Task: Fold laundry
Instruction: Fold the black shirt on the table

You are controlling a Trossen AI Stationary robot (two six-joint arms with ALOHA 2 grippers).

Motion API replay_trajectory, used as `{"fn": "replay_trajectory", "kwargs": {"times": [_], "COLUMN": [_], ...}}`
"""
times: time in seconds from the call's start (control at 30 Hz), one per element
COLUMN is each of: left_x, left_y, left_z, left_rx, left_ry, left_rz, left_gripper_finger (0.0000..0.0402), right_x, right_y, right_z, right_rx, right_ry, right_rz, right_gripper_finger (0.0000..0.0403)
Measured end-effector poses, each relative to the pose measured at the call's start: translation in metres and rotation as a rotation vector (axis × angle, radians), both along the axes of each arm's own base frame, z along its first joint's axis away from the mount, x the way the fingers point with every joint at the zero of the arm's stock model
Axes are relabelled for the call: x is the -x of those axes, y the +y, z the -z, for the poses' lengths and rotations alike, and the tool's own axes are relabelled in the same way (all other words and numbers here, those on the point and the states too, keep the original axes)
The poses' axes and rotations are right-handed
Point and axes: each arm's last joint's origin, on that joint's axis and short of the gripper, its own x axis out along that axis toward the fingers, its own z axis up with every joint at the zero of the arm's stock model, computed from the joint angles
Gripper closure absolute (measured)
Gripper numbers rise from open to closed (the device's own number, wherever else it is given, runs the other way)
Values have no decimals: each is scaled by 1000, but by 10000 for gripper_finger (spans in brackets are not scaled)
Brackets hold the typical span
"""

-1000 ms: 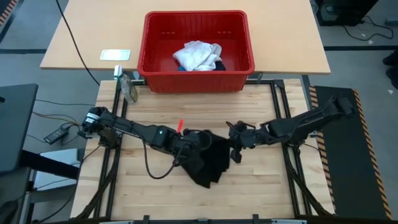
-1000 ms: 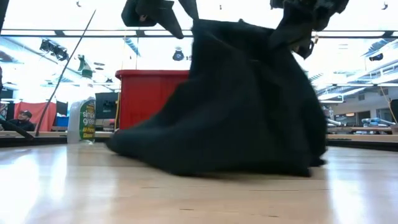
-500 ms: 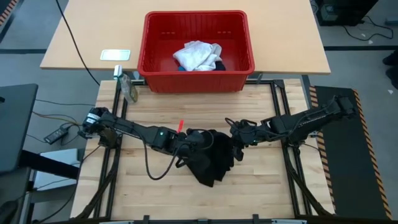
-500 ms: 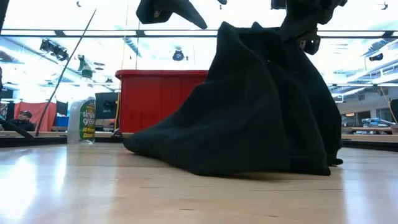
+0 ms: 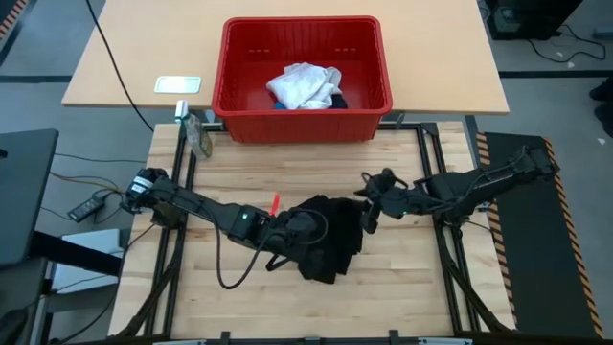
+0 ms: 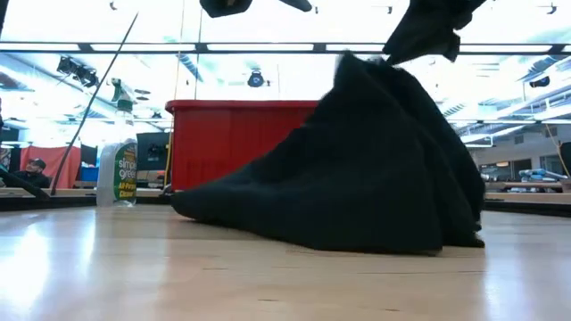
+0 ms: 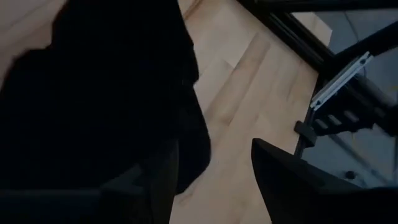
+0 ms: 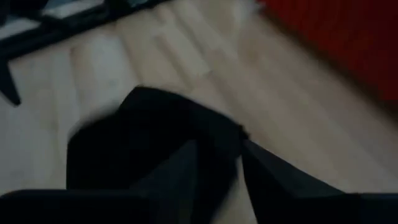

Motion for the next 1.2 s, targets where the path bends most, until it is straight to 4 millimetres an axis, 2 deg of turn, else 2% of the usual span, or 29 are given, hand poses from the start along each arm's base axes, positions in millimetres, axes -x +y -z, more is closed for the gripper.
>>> {"fn": "replay_trajectory", "kwargs": {"times": [0.13,0.27,0.4,0.53,0.63,0.77,0.87,1.0,1.2], "left_x": [-4,-13,-21,-25,-26,-35,-44,-51,-69], "left_y": [1,0,-8,-16,-18,-24,-34,-42,-36], "left_z": [3,13,17,24,30,58,78,95,112], "left_rx": [85,87,85,61,5,-122,-145,-134,-99], "left_ry": [-11,-18,-60,-58,-35,45,59,55,-4], "left_rz": [-99,-107,-57,7,57,154,199,202,147], "left_gripper_finger": [198,198,198,198,198,198,198,198,198], "right_x": [12,21,30,33,30,27,28,29,19], "right_y": [-5,-3,9,26,40,59,70,80,82], "right_z": [-8,-13,-13,-4,16,53,76,94,115], "right_rx": [44,47,-66,-219,-267,-311,-375,-414,-425], "right_ry": [-15,-16,1,91,182,285,343,334,299], "right_rz": [47,-1,-79,-166,-223,-274,-223,-87,19], "right_gripper_finger": [234,233,242,247,249,250,250,250,250]}}
